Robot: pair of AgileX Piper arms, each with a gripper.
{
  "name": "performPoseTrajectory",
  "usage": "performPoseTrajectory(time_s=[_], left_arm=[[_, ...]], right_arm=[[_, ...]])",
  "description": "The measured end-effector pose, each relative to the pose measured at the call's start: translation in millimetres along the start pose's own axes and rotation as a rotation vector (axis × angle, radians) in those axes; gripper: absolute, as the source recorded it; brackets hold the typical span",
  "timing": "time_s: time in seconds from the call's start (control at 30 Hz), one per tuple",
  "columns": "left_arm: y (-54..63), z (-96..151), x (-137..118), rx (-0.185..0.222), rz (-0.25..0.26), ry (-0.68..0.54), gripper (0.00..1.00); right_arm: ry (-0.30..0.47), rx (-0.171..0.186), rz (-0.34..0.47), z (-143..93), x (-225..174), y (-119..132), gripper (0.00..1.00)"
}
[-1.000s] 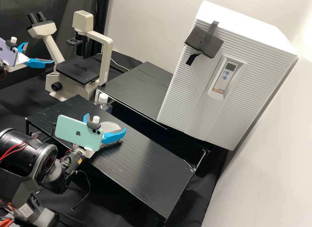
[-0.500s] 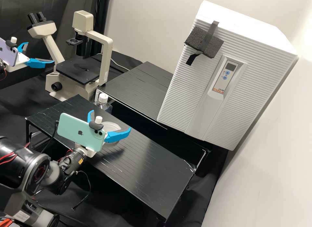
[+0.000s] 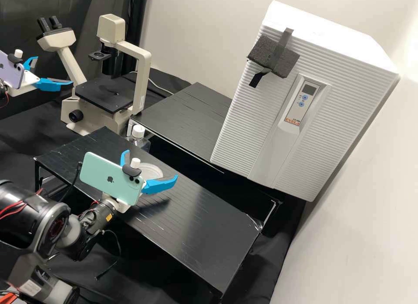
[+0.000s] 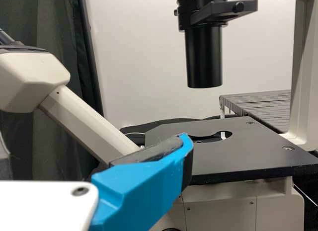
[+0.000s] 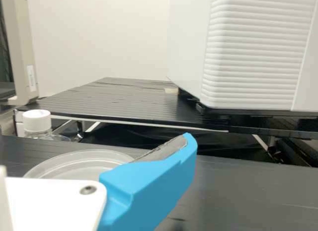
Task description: Open the petri dish lid.
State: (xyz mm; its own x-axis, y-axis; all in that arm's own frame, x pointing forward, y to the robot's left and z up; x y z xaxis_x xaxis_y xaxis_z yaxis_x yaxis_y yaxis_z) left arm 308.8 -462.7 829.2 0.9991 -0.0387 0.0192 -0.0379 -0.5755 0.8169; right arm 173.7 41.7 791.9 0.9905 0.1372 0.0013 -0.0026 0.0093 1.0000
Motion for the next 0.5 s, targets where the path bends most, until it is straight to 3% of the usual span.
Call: performPoseTrajectory(time_s=[0.5], left_arm=[[0.0, 0, 0, 0.000, 0.000, 0.000, 1.00]], right_arm=[[0.004, 0.004, -0.050, -4, 0, -11, 1.00]])
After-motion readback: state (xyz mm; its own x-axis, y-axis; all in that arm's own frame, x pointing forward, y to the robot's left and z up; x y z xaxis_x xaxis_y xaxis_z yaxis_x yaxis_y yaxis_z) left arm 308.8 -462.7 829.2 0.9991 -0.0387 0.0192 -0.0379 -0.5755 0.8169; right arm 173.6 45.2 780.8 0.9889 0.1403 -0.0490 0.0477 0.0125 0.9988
